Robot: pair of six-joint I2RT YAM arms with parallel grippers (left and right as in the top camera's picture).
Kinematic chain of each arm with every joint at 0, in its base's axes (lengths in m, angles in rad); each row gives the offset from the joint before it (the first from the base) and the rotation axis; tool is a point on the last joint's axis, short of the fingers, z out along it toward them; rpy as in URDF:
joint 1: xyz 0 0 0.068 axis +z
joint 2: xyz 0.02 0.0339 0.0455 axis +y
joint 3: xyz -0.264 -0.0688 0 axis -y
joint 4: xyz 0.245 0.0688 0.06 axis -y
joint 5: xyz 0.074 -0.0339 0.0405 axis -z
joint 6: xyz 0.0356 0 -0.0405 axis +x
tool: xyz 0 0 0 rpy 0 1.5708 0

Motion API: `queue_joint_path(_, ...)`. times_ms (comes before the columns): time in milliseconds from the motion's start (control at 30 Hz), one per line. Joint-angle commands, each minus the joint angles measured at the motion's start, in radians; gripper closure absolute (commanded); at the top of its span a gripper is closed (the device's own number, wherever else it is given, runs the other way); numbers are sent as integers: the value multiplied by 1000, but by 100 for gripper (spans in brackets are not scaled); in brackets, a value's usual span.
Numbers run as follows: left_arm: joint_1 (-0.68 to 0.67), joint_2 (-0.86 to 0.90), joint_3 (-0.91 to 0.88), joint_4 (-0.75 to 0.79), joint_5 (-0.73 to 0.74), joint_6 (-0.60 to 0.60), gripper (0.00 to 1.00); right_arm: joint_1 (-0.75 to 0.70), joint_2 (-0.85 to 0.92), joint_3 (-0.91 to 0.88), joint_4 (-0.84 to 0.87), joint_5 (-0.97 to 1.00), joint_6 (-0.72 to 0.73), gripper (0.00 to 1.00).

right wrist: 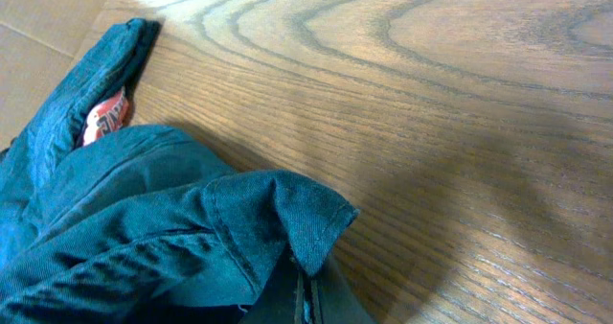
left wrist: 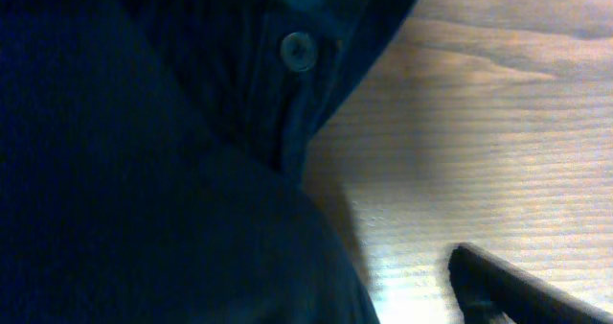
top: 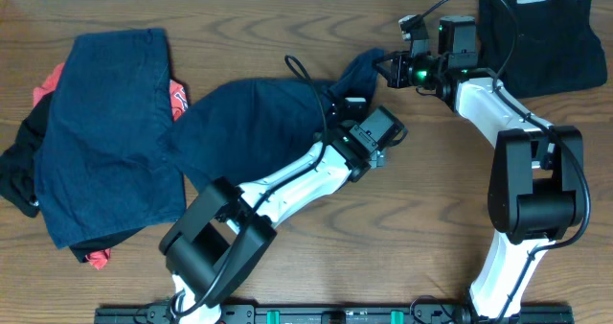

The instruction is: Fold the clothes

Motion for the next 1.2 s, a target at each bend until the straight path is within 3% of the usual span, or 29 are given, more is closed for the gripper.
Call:
queue_joint_path(0,2,32,5,-2,-40,-10,61,-8,-5,14,-1,-6,10,99)
queue_joint_path(33,2,32,5,-7,-40,-10,81,-8,-5,14,0,-5,10,99)
queue_joint_path(67,2,31,5,-11,-40,-9,94,-8,-5,14,0,-6,10,99)
queue_joint_path(167,3,24,5,-15,-40,3,94,-13,-6,14,5,-6,11,99)
queue_joint_path(333,17,-101,6,-58,-40,135,94,-45,-60,14,0,-6,27,99)
queue_joint_path(567,143,-525,62,-256,-39,176,94,-120,-261,14,-111,3,17,99)
queue_joint_path(833,305,-941,64,-228,-40,196,94,-144,-531,14,-291,190,3,99)
queue_joint_path(1000,319,-1024,64,-234,-33,198,94,-143,-688,14,-422,285,3,99)
queue_joint_path(1167,319,-958,51,-241,62,198,94,-143,-759,14,-505,297,3,99)
